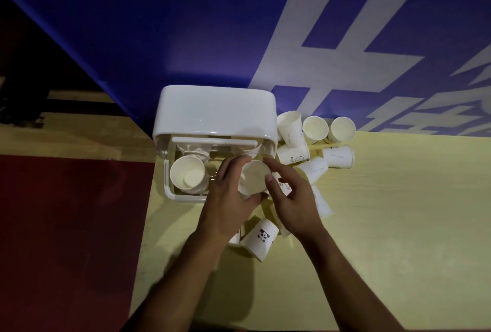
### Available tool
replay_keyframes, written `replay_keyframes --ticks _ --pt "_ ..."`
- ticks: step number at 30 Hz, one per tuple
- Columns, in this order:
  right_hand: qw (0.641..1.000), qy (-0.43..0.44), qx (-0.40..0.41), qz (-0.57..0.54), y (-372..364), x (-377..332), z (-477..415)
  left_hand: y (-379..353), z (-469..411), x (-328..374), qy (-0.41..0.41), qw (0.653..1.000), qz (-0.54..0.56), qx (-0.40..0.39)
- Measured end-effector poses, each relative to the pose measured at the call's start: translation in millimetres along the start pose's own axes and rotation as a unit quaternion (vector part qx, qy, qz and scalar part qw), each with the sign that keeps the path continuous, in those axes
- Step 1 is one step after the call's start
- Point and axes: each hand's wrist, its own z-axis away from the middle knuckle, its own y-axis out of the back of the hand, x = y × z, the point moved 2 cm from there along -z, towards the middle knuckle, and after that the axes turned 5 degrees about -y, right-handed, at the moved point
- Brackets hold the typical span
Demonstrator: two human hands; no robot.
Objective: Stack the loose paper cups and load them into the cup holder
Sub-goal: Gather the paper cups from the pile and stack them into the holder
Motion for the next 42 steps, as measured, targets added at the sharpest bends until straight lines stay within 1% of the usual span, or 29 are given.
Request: replay_keyframes --ticks 3,6,10,13,22,30,36,42 --pt "0.999 -0.002 -0.008 0.031 -1 16 -8 -11 -4 -7 0.013 1.0 -0.011 -0.005" --pt "0.998 -0.007 -0.028 0.061 -7 26 -13 -20 -7 -19 0.045 0.999 -0.024 -0.016" --pt "0.992 0.015 -0.028 0.123 -14 38 -20 -29 -12 -33 0.074 0.996 -0.033 -0.04" --pt "0.987 -0.002 -0.033 0.16 -20 46 -23 -32 -15 -37 0.08 0.996 -0.021 -0.042" --pt "0.977 -0.002 -0.048 0.209 -28 62 -24 -31 -10 -49 0.086 0.995 0.006 -0.047" --pt "0.966 -0.006 -0.055 0.252 -31 60 -25 -30 -8 -55 0.131 0.99 0.032 -0.046" --pt "0.964 -0.011 -0.053 0.261 -35 60 -25 -35 -9 -60 0.136 0.99 0.016 -0.046" --pt "0.967 -0.015 -0.05 0.25 -36 60 -25 -36 -11 -57 0.122 0.991 -0.019 -0.047"
